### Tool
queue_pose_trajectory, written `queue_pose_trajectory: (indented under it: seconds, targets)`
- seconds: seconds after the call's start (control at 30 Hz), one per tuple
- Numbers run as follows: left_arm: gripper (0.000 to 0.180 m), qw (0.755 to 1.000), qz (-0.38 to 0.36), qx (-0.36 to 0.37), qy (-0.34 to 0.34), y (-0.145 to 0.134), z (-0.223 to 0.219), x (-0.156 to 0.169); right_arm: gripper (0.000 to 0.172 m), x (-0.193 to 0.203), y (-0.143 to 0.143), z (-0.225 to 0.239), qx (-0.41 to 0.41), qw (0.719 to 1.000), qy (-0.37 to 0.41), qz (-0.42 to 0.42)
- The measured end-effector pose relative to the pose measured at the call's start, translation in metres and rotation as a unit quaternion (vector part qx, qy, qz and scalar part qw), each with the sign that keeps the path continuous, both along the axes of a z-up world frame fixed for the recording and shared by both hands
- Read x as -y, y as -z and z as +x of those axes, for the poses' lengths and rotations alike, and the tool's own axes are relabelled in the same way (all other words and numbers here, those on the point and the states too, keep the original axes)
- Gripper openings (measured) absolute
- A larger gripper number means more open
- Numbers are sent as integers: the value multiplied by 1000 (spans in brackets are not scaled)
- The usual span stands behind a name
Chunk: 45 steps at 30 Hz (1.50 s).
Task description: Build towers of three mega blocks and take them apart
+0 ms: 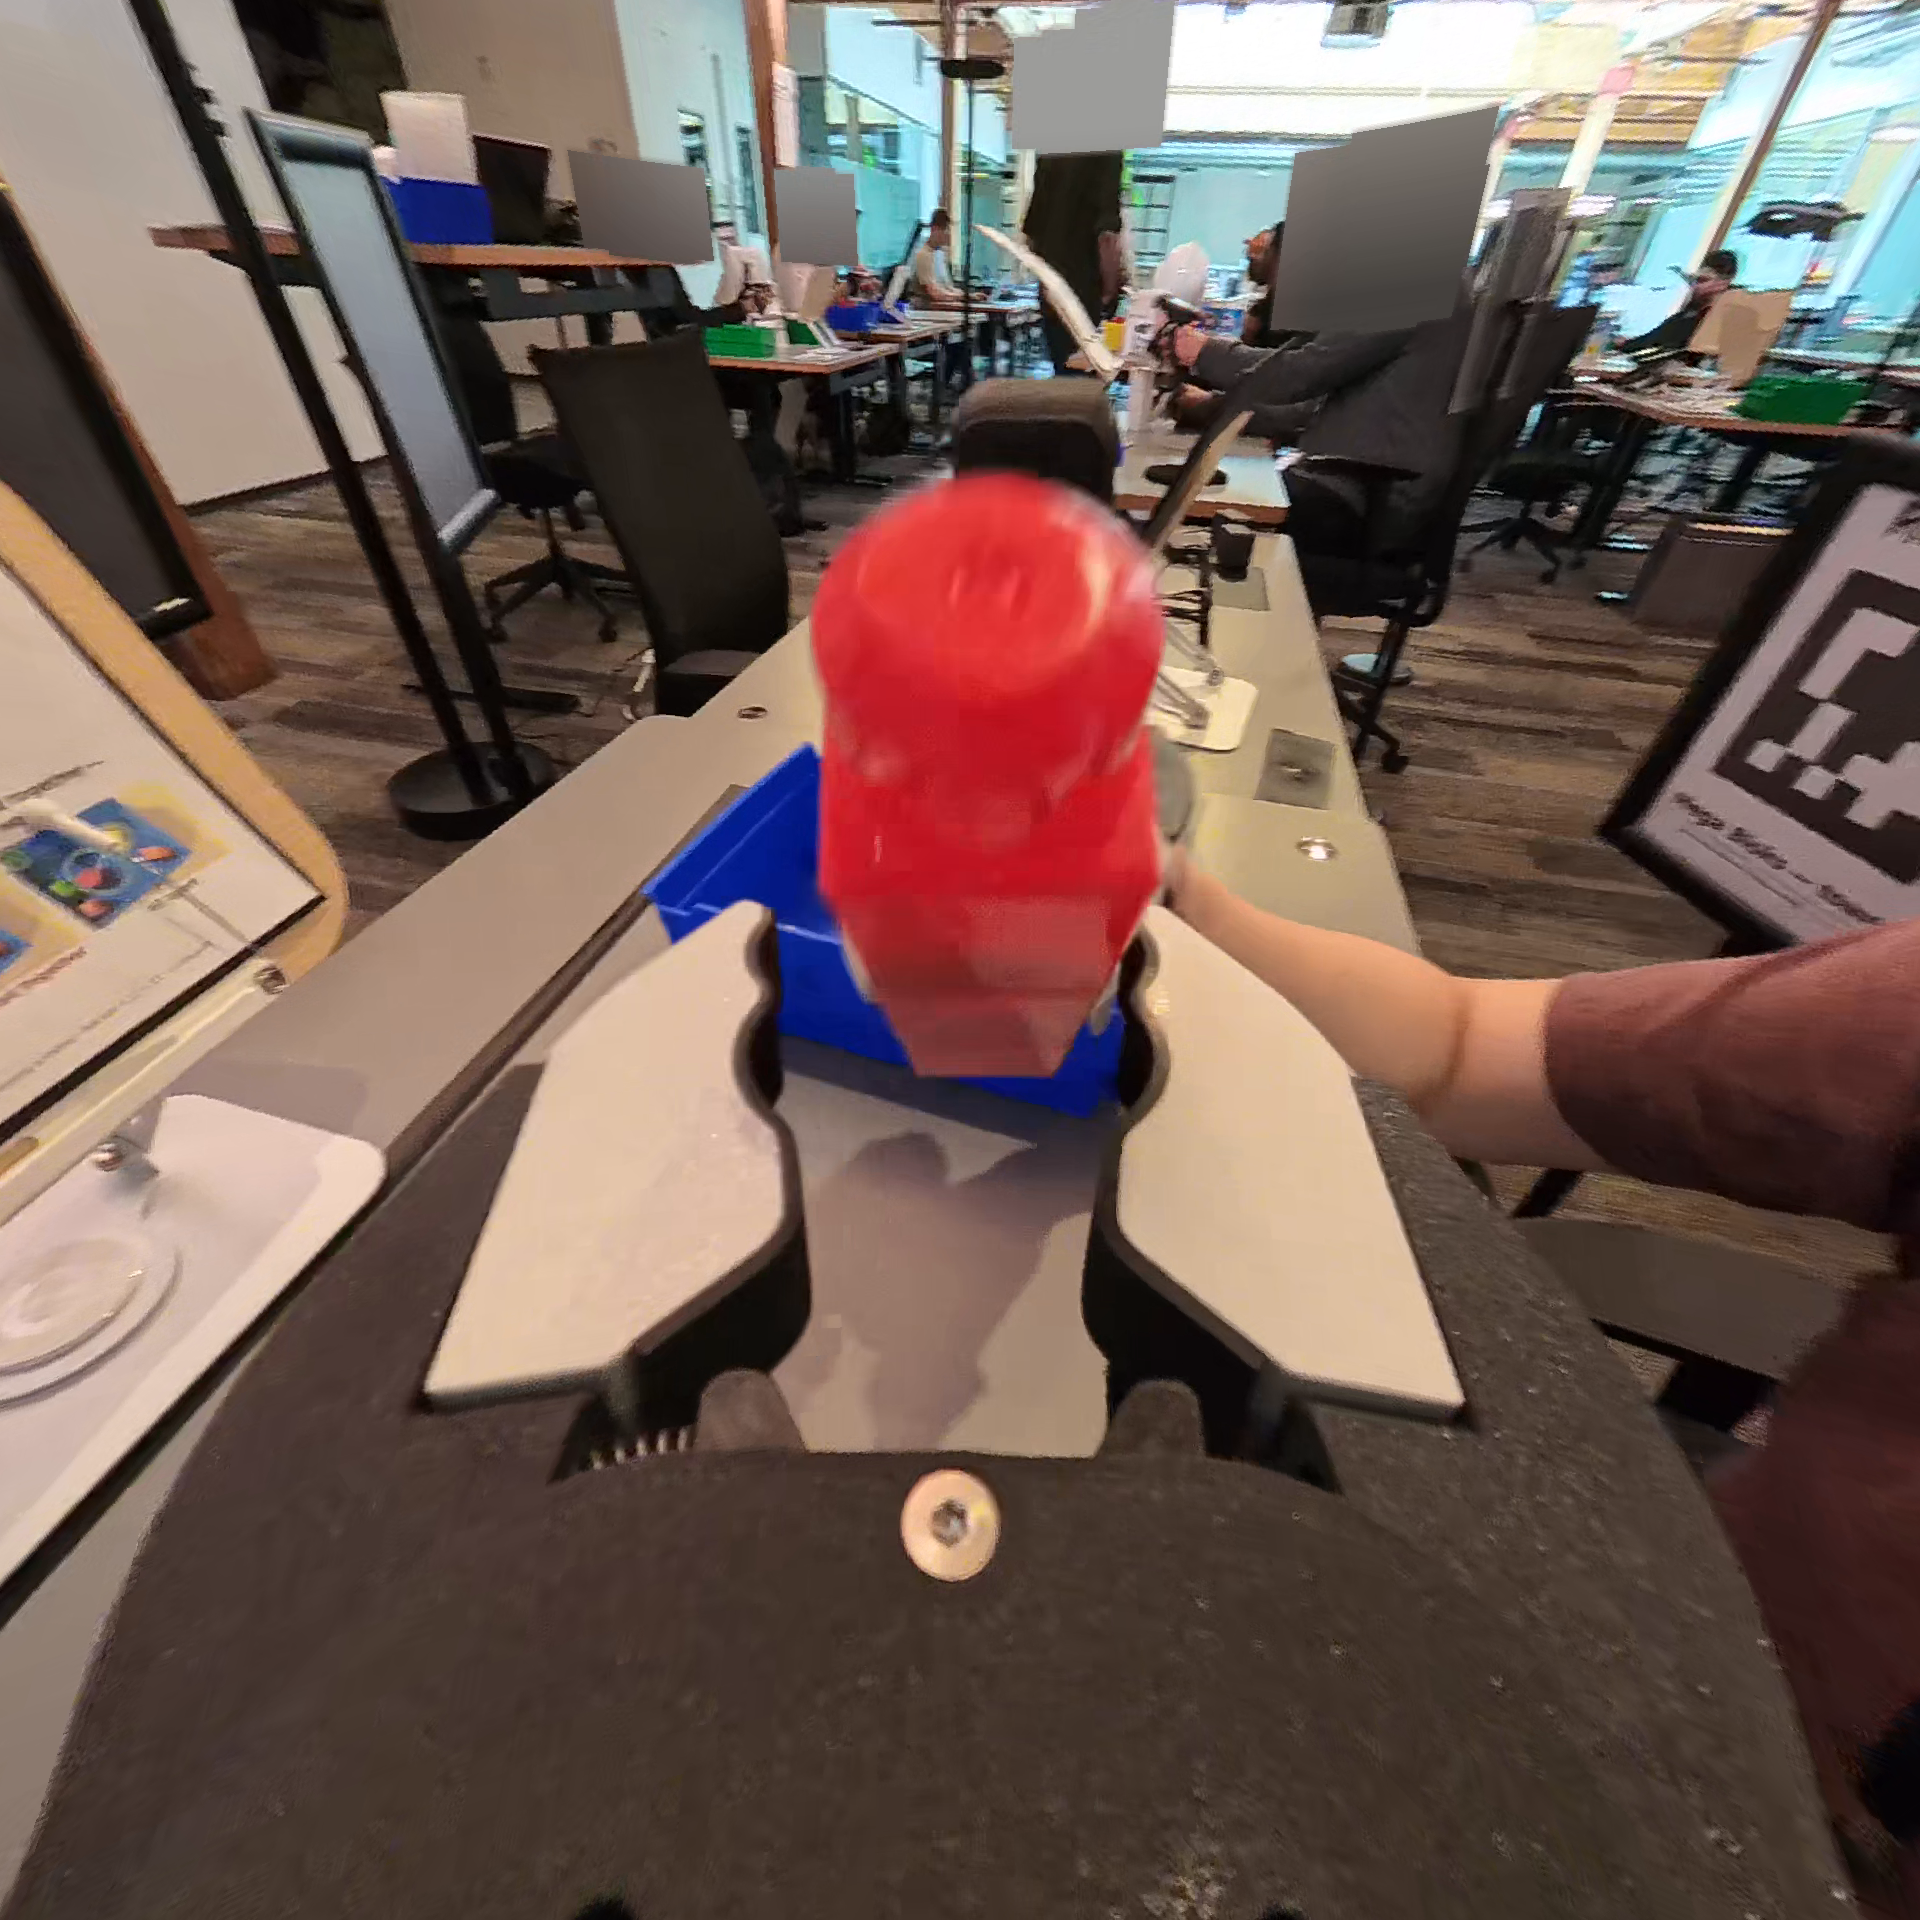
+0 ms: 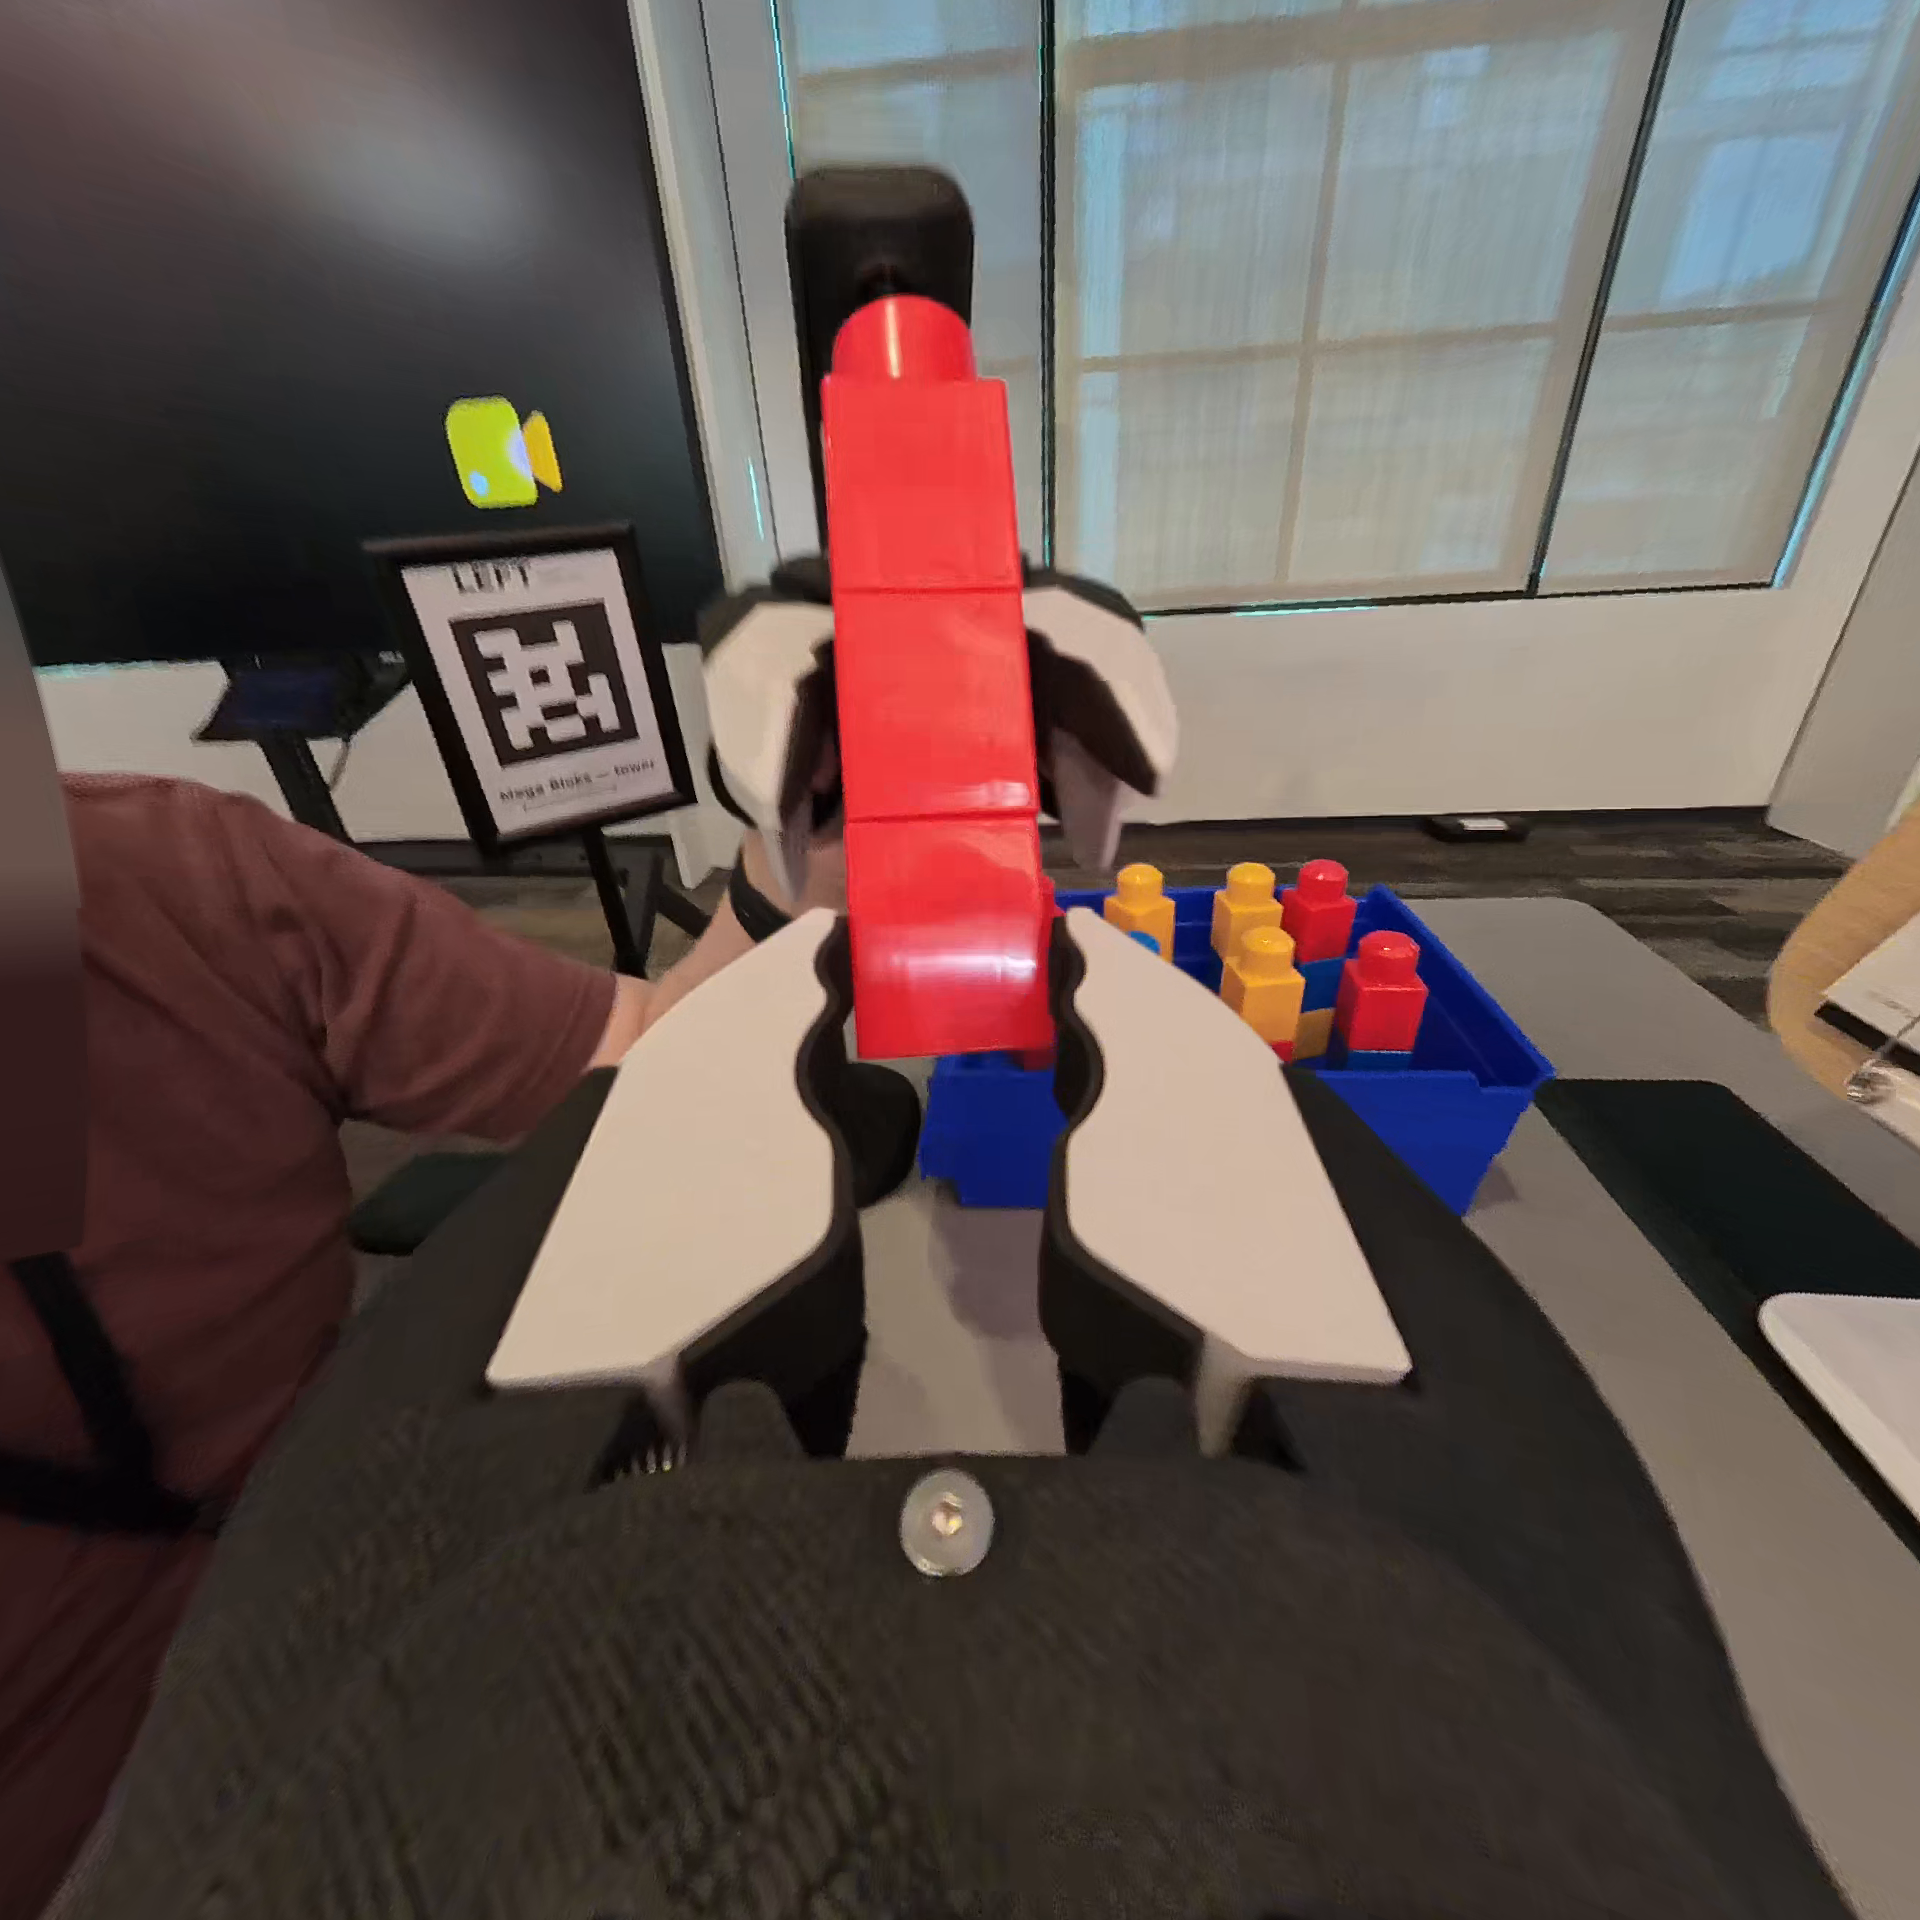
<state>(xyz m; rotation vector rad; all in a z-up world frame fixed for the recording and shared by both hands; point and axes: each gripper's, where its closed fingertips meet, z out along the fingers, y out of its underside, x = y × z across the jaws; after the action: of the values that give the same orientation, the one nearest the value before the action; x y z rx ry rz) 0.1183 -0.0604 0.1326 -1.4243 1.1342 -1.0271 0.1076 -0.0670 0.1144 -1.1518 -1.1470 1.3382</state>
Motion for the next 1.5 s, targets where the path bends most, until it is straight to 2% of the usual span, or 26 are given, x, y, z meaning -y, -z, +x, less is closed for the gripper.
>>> queue_pose_trajectory:
  seconds: [0.03,0.1,0.2,0.33,0.43,0.47,0.53,0.6,0.67,0.73,0.77,0.8,0.83,0.9,0.97,1.03,1.1,1.13,1.17,1.23,1.3,1.37,1.4,1.43,1.5]
  targets:
    - [59,1000,3,-2,-4,4,2,-4,37,-1,0,2,-1,1000,-4,-11]
    - [39,1000,-8,11,11,7,6,-5,37,-9,9,3,23,1000,19,-10]
    - [38,999,-22,36,18,8,7,-8,37,-10,16,2,44,999,27,-17]
    - [36,997,-34,70,28,-3,6,-3,37,-5,10,-1,37,998,15,-40]
    - [37,985,1,175,-8,-45,-22,-2,37,-15,33,2,121,991,60,-16]
    - [37,984,11,179,-15,-54,-36,-1,37,-17,34,6,127,990,67,-12]
    - [36,989,21,144,-23,-55,-55,1,37,-21,14,23,98,991,85,-15]
    - [36,993,21,110,-44,-48,-62,-2,37,-43,-7,65,82,980,182,-7]
    - [37,997,16,69,-41,-36,-55,0,37,-73,6,124,142,942,305,-23]
    - [37,999,6,34,-32,-21,-41,1,37,-113,48,196,216,868,438,-89]
    - [37,999,2,14,-30,-13,-33,0,37,-128,80,227,255,827,479,-145]
    - [37,1000,2,-4,-30,-4,-27,-1,37,-138,114,250,292,792,497,-201]
    - [37,999,3,-20,-31,3,-21,-3,37,-144,146,260,322,773,490,-244]
    - [37,999,-2,-41,-30,16,-11,-6,37,-153,194,260,353,765,454,-290]
    - [37,998,-15,-56,-21,27,-2,-7,39,-156,229,271,409,727,456,-310]
    - [37,997,-24,-70,-21,37,3,-10,40,-158,246,286,456,692,475,-296]
    - [37,996,-27,-86,-23,46,7,-13,51,-157,239,296,466,680,491,-283]
    - [37,995,-30,-91,-22,49,9,-15,51,-159,226,298,450,687,502,-270]
    - [37,995,-34,-94,-20,52,11,-15,50,-161,206,293,422,706,511,-250]
    - [37,994,-45,-98,-16,57,14,-16,56,-160,148,270,345,762,514,-189]
    - [37,993,-55,-106,-9,62,16,-16,66,-140,78,210,226,859,444,-120]
    - [37,992,-57,-112,-5,66,18,-15,70,-93,14,137,93,947,299,-64]
    - [37,992,-60,-115,-2,67,19,-14,70,-65,-7,107,46,973,221,-44]
    - [37,991,-63,-119,3,69,20,-12,69,-43,-19,82,21,986,161,-30]
    - [37,989,-71,-128,15,74,22,-8,70,-21,-17,46,29,993,112,-9]
